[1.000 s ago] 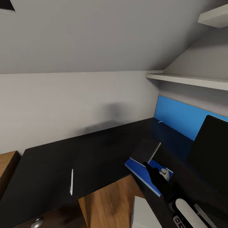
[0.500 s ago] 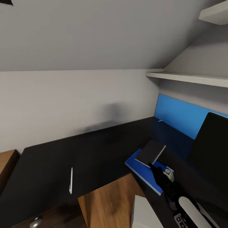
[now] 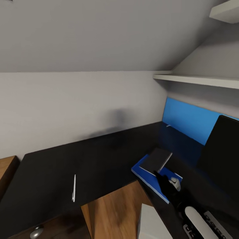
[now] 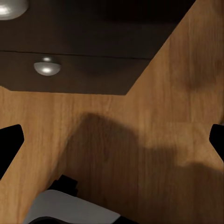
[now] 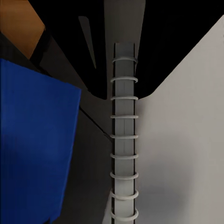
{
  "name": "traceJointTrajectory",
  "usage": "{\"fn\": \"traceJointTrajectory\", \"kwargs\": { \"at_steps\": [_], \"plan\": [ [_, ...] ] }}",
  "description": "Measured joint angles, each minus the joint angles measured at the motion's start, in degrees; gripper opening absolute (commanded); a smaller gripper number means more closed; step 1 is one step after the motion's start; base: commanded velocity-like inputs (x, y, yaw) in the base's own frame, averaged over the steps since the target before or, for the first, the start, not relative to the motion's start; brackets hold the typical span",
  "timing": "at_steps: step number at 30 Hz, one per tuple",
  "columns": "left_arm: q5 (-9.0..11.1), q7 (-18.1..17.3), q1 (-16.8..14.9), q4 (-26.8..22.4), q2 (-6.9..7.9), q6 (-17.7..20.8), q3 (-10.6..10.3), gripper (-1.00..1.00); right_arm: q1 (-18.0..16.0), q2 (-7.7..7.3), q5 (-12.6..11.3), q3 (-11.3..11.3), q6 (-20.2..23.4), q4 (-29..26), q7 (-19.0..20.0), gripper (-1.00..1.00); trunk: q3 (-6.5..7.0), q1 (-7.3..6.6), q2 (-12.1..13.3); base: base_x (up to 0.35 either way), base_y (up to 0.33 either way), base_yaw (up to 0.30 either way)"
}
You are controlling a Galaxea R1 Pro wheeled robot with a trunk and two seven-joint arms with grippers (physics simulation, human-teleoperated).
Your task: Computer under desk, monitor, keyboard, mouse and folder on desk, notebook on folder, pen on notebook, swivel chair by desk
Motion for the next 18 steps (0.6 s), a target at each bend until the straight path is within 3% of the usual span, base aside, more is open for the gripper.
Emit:
{"fn": "traceJointTrajectory", "kwargs": {
  "at_steps": [4, 18],
  "plan": [
    [0.0, 0.01, 0.0, -0.16, -0.02, -0.01, -0.02, 1.0, 0.0, 0.02, -1.04, -0.31, 0.11, 1.23, 0.89, -1.0, -0.72, 0.88, -1.6, 0.0, 0.0, 0.0],
    [0.0, 0.01, 0.0, -0.18, -0.02, -0.02, -0.03, 1.0, 0.0, 0.02, -1.15, -0.36, 0.12, 1.29, 0.96, -1.0, -3.23, 3.95, -7.22, 0.0, 0.0, 0.0]
  ]
}}
